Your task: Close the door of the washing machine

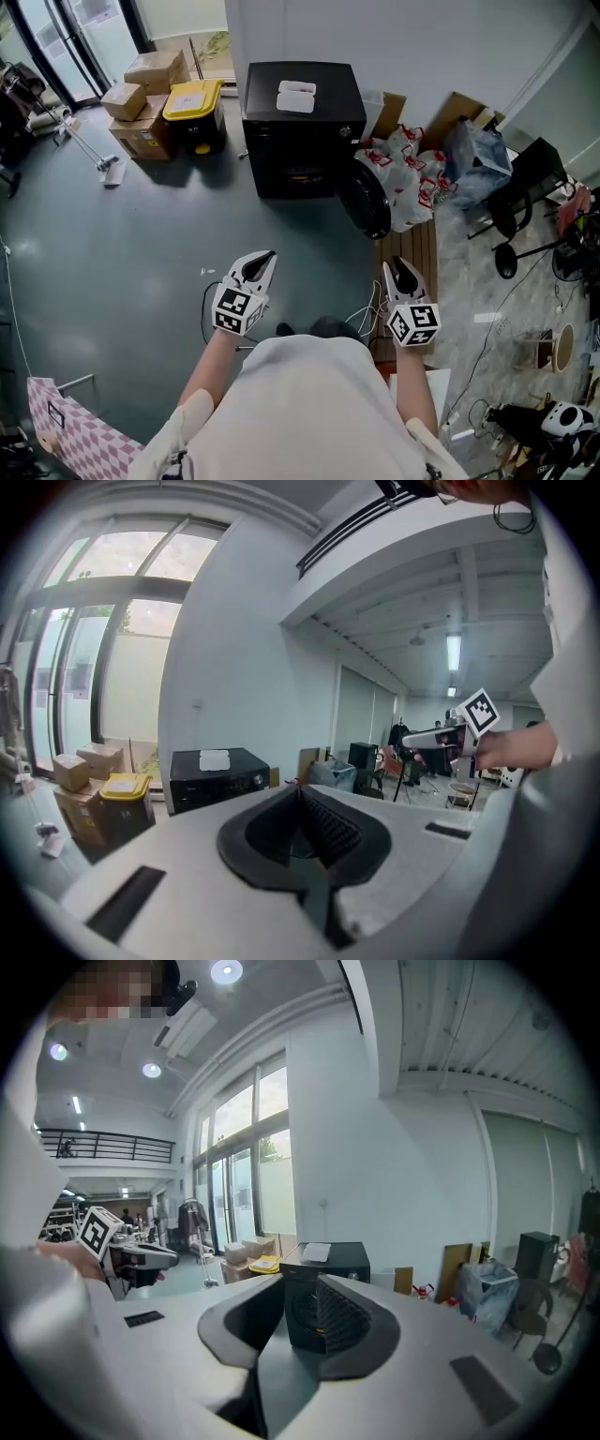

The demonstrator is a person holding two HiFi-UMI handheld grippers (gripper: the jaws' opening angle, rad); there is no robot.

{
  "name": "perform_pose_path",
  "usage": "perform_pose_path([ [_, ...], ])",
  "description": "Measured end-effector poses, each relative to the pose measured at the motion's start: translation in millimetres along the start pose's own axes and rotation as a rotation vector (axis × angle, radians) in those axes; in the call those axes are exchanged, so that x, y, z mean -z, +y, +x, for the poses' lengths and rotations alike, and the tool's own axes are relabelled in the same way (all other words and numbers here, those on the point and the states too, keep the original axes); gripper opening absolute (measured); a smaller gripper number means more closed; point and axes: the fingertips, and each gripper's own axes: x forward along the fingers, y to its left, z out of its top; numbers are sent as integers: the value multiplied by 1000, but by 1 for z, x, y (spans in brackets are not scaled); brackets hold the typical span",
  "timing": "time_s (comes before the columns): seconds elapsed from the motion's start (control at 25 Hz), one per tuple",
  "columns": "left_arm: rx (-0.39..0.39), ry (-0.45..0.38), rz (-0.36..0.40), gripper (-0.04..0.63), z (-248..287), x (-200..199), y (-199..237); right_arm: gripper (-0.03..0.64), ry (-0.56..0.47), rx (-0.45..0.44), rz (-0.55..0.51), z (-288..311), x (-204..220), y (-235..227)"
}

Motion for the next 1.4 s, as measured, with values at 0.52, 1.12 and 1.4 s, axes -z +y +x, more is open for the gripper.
perform_pose_path([
  [0.52, -1, 21, -27, 9, 30, 6, 25, 112, 33, -8, 21, 39, 12, -11],
  [1.12, 11, 73, -38, 9, 165, -16, 57, 120, 104, -60, 58, 153, 15, -103],
  [1.4, 20, 108, -28, 9, 253, -26, 63, 121, 162, -88, 65, 207, 30, -166],
])
